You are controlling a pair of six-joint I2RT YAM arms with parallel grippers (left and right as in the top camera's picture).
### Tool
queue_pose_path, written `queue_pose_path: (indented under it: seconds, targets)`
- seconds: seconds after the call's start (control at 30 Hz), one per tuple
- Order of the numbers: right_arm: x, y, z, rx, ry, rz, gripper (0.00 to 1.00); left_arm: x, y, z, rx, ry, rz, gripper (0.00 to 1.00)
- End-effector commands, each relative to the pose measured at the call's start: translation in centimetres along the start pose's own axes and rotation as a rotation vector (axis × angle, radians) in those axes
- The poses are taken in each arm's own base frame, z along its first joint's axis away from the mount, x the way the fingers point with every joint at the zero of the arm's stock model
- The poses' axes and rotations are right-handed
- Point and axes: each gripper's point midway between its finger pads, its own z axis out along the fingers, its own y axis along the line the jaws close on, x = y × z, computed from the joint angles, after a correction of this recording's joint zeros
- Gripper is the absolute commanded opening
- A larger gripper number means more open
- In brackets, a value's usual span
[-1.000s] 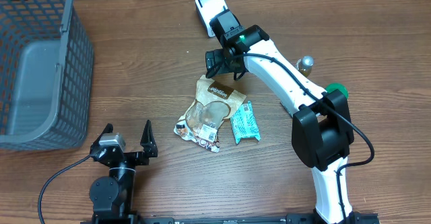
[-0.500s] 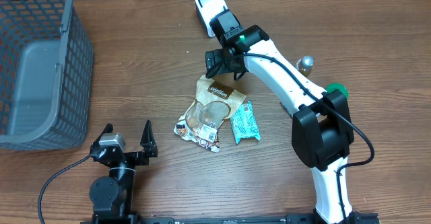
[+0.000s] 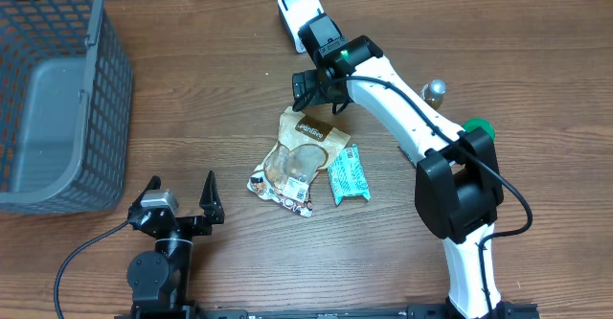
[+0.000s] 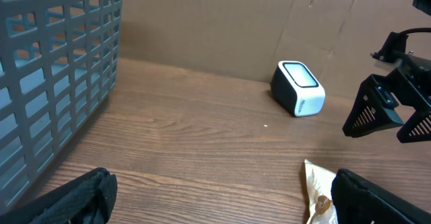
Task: Scan the item barcode
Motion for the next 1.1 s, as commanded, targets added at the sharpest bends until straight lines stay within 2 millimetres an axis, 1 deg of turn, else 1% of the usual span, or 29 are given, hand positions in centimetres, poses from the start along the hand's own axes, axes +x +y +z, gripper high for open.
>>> queue_pose_path:
  seconds: [0.0, 0.4, 0.53, 0.87, 0.93, 1.03, 1.07]
  targets:
    - [-0.4, 0.0, -1.0, 0.0, -0.026, 0.004, 1.0, -0.1, 0.0, 0.0, -0.002, -0.007, 0.023, 0.99]
    - [-0.4, 0.0, -1.0, 0.0, -0.026, 0.004, 1.0, -0.1, 0.0, 0.0, -0.002, -0.007, 0.023, 1.0]
    - [-0.4, -0.4, -0.4, 0.008, -0.014, 0.01, 1.0, -0.1, 0.0, 0.0, -0.002, -0.007, 0.023, 1.0]
    - [-0.5, -0.6, -0.5, 0.008, -0.017, 0.013, 1.0, -0.1, 0.0, 0.0, -0.002, -0.007, 0.023, 1.0]
    - [-0.4, 0.1, -0.9, 0.0, -0.024, 0.001, 1.0, -0.1, 0.0, 0.0, -0.002, -0.007, 0.023, 1.0]
    - [-0.8, 1.1, -3.0, -0.023, -0.063, -0.012, 1.0, -0.1, 0.0, 0.0, -0.002, -0.007, 0.023, 1.0]
    - [-1.0, 1.5, -4.0, -0.034, -0.083, -0.018, 1.0, -0.1, 0.0, 0.0, -0.002, -0.007, 0.023, 1.0]
